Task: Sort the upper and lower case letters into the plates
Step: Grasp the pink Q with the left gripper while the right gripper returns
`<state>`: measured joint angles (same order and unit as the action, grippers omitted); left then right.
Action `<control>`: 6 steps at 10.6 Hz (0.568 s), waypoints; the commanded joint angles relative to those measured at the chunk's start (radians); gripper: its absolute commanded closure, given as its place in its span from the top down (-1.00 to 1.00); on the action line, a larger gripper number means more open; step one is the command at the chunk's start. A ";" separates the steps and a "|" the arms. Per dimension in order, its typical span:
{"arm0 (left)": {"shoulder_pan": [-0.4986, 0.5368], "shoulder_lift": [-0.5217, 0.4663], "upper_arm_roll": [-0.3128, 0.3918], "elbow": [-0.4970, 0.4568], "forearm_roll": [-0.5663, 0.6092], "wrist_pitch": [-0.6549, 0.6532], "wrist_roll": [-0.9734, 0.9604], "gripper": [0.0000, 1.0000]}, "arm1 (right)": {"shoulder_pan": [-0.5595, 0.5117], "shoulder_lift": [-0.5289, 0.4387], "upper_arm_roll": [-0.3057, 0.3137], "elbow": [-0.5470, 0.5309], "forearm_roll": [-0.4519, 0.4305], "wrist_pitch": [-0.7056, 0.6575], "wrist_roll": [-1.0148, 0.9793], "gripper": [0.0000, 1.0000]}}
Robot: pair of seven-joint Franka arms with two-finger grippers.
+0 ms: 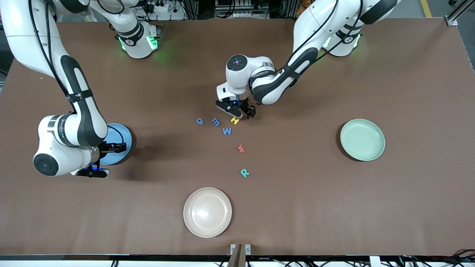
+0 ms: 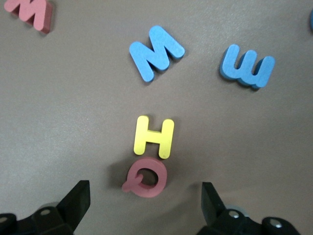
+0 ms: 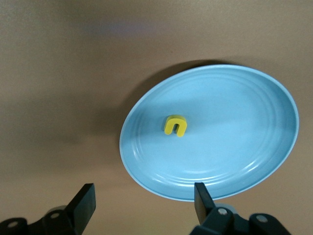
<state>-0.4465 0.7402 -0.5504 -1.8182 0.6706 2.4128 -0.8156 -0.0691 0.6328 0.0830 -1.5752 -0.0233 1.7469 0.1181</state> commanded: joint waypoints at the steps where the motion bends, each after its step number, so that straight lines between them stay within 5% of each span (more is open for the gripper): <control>1: 0.000 0.014 -0.002 -0.003 0.038 0.019 -0.042 1.00 | 0.008 -0.012 0.001 -0.003 0.013 -0.012 0.026 0.80; 6: 0.000 0.034 0.000 0.005 0.043 0.023 -0.040 1.00 | 0.032 -0.015 0.006 -0.003 0.022 -0.006 0.104 0.81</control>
<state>-0.4460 0.7681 -0.5503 -1.8190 0.6715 2.4232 -0.8173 -0.0580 0.6328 0.0838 -1.5751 -0.0192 1.7460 0.1608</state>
